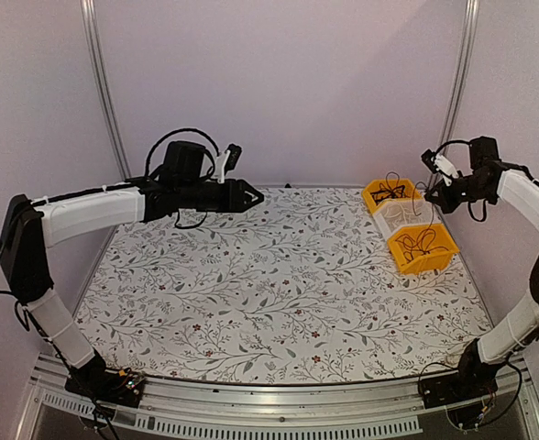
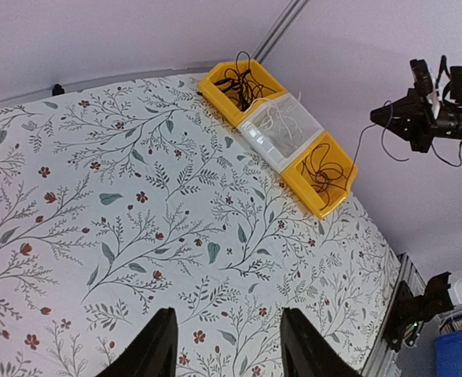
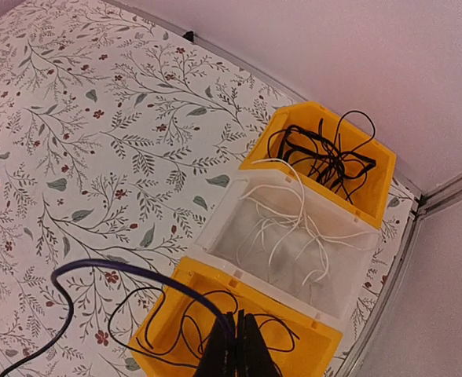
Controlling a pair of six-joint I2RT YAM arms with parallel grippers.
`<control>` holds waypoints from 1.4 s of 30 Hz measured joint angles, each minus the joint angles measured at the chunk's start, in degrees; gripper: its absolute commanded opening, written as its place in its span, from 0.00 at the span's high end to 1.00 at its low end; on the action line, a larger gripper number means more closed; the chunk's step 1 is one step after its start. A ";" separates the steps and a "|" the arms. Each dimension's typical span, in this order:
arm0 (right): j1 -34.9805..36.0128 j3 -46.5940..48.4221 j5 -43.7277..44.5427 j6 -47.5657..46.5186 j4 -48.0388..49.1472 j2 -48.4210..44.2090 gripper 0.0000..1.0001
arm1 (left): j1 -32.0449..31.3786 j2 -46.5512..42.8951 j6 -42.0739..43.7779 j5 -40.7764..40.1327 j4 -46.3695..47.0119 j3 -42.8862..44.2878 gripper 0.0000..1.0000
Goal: Untangle the cables
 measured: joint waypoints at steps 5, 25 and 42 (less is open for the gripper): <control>-4.81 -5.38 3.43 -3.43 1.33 0.20 1.00 | 0.00 0.22 0.04 0.00 -0.11 0.00 0.52; -5.88 -6.95 8.13 -5.64 1.42 14.93 0.99 | 0.00 -0.26 -0.09 -0.74 -1.11 -1.44 0.53; -5.88 -4.09 12.96 -4.61 -6.27 13.25 0.61 | 0.28 -1.38 -0.52 -5.09 -3.54 -4.26 0.53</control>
